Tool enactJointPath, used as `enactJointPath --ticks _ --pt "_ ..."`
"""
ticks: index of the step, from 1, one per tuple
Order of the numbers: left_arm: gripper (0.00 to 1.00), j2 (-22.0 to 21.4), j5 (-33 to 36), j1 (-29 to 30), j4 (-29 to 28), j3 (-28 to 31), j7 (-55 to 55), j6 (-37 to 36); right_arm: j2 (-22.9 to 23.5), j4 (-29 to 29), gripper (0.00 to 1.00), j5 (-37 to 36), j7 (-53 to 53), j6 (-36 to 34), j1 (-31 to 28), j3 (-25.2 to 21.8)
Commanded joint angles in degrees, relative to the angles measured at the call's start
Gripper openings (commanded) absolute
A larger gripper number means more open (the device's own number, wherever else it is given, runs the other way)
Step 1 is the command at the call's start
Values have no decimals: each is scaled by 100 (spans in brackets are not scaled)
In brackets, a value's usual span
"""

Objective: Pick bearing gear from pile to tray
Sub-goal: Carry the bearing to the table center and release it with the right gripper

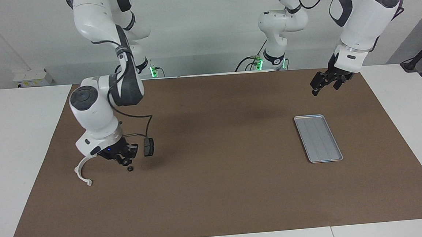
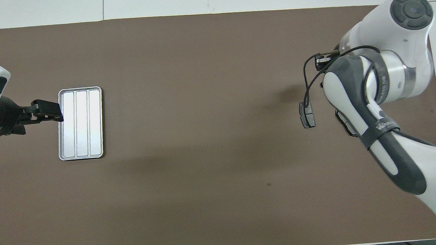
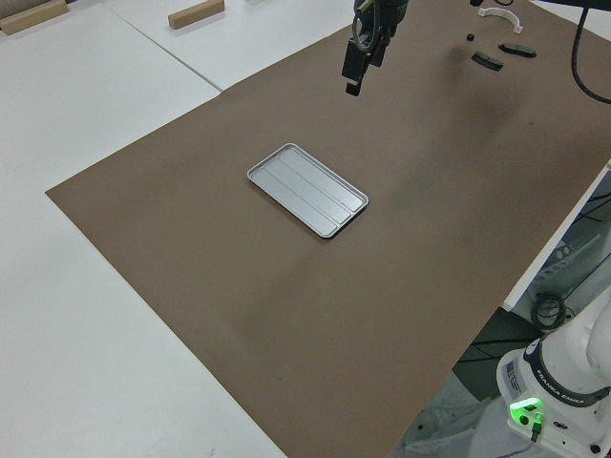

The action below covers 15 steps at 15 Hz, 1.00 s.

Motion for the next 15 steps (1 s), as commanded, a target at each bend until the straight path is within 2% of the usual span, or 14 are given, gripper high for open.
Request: enactJointPath --ticks 1,4,8,15 --pt "100 -187 46 14 -212 3 -123 81 -50 53 0 -28 1412 -135 847 -32" --pt "100 -187 46 5 -274 3 -167 125 -50 18 0 -98 2546 -92 1630 -14" --pt "100 -187 55 -56 -370 -6 -449 195 142 -140 0 -116 3419 286 2228 -14" --pt "100 -178 46 -144 -546 -6 -528 301 688 -150 0 -116 4184 989 2731 -5"
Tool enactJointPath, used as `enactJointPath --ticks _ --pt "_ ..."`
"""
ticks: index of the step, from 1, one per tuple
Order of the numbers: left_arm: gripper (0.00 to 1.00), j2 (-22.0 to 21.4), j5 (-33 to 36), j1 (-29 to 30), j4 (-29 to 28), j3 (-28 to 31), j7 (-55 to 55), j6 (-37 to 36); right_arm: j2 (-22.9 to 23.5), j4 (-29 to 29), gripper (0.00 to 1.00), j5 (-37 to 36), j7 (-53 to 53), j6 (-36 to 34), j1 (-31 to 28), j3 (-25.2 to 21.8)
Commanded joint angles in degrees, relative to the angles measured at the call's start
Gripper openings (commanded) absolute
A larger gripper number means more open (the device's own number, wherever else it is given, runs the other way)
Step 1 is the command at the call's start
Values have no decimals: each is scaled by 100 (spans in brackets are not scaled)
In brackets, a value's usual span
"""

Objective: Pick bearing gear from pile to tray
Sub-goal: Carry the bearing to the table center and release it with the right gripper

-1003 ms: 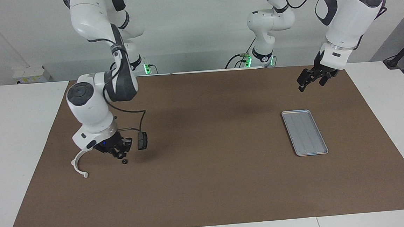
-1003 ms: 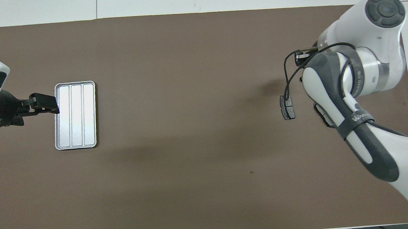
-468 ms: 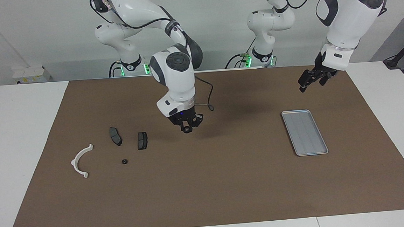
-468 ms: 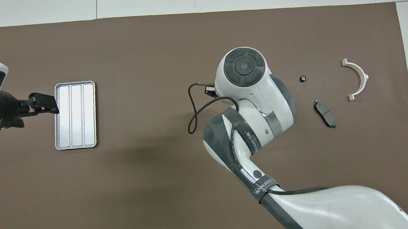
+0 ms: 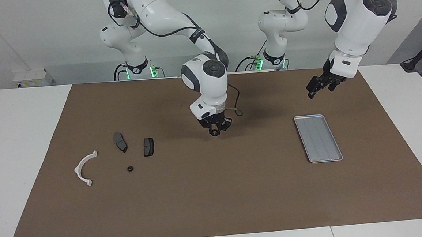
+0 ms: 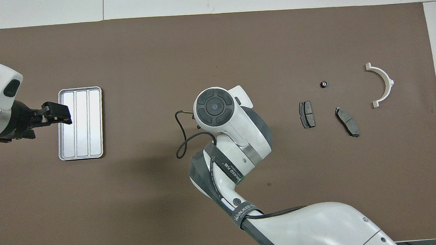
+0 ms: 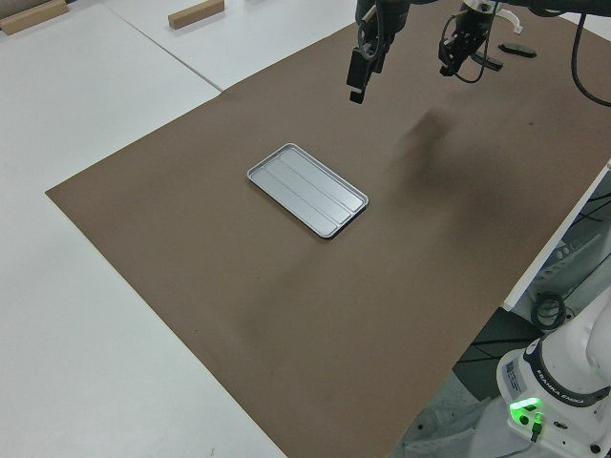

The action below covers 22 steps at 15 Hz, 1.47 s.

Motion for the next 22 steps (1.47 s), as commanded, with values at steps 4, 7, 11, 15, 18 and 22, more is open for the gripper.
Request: enactJointPath --ticks 4,7,11,15,18,22 --pt "100 -186 46 -175 -334 43 -544 379 170 -250 0 -61 179 592 55 -11" --pt "100 -204 46 -202 -510 43 -570 520 188 -505 0 -61 162 953 20 -19" --pt "100 -81 46 -377 -510 43 -869 678 197 -489 0 -61 127 893 -24 -19" --pt "100 -37 37 -570 -493 43 -1230 837 144 37 81 -35 83 279 -190 -46" --pt "100 173 46 -658 -379 52 -1500 863 -145 267 84 18 -757 -56 -761 -28" --pt "100 735 37 -1307 -134 52 -2158 1144 -357 259 83 26 -3164 -92 -1946 -28"
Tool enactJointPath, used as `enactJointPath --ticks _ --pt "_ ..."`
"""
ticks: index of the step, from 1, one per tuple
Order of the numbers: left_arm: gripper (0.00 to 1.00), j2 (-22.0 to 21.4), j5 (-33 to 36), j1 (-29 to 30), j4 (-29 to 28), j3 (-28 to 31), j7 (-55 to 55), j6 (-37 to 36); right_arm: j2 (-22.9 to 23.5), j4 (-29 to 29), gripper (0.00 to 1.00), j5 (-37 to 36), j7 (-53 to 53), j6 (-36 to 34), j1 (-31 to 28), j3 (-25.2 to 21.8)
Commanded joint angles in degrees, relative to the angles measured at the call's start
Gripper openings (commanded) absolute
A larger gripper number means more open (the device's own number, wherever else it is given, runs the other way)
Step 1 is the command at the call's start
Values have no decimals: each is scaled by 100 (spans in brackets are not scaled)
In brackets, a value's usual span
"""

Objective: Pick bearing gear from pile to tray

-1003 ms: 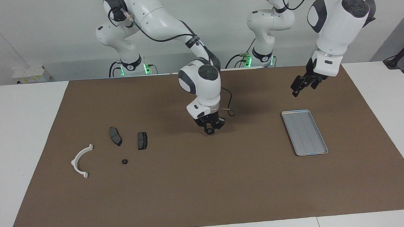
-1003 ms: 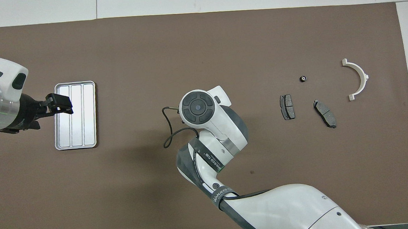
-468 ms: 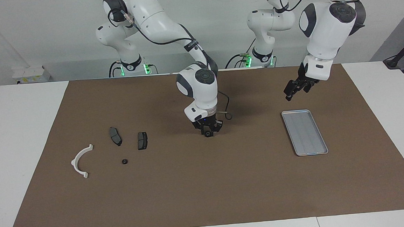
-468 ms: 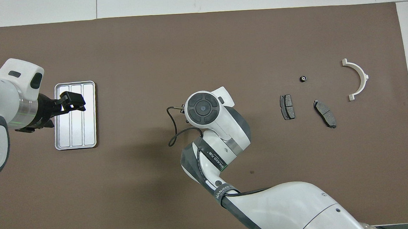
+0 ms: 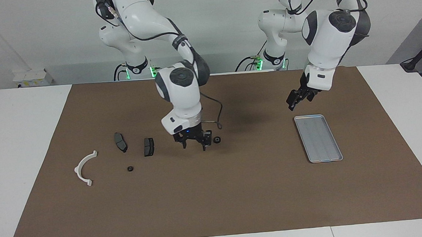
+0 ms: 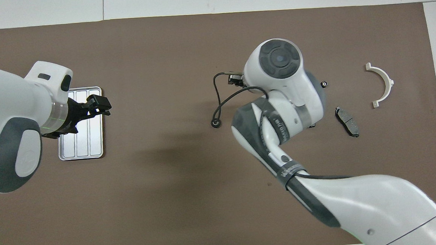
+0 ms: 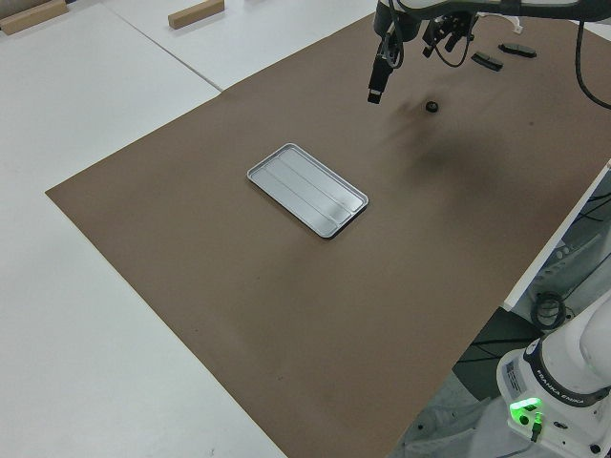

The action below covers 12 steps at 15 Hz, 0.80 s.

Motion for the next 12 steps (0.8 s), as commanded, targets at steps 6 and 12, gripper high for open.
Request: enactJointPath --ticks 6,12 --pt "100 1707 -153 -1316 1324 94 -1621 256 -114 -333 83 50 -3081 -52 -1554 96" --pt "100 2914 -109 -1985 2234 121 -2501 422 -255 -994 82 50 -3837 326 -1853 96"
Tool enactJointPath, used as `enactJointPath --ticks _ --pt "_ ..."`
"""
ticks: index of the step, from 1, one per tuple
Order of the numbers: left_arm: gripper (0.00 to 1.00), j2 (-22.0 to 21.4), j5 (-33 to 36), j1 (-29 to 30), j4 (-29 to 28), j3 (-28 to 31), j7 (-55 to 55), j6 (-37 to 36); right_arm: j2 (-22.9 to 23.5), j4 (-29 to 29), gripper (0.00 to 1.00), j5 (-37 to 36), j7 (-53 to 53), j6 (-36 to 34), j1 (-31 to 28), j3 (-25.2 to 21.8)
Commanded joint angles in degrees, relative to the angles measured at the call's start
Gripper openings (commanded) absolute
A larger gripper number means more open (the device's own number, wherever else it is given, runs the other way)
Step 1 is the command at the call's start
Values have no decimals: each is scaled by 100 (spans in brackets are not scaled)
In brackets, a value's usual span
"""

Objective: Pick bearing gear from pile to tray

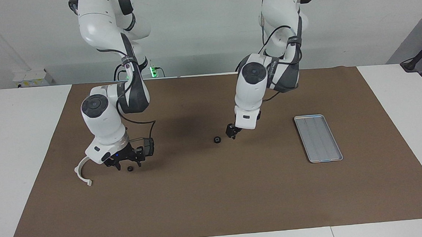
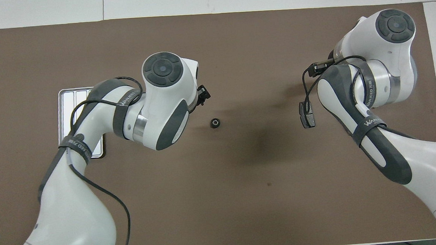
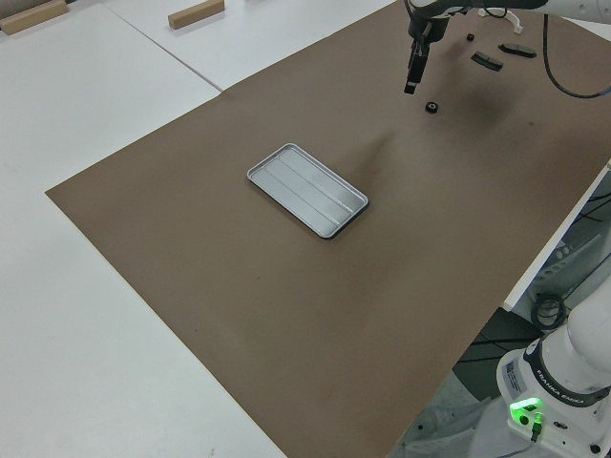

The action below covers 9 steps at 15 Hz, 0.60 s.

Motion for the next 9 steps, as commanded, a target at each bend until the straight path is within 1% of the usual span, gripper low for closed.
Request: enactJointPath --ticks 1,2,3,6,9 --pt "100 211 -33 -134 159 119 -330 364 -212 -439 81 46 -410 285 -192 97" --pt "100 211 -34 -230 18 119 -498 672 -212 -536 81 46 -462 408 -210 97" --pt "100 211 -42 -379 8 128 -543 675 -221 -563 81 46 -472 426 -245 97" --pt "100 211 -33 -450 -264 128 -578 771 -186 -615 79 46 -533 470 -254 97" --pt "99 194 -16 -644 -440 136 -1043 849 -159 -694 79 46 -560 663 -289 97"
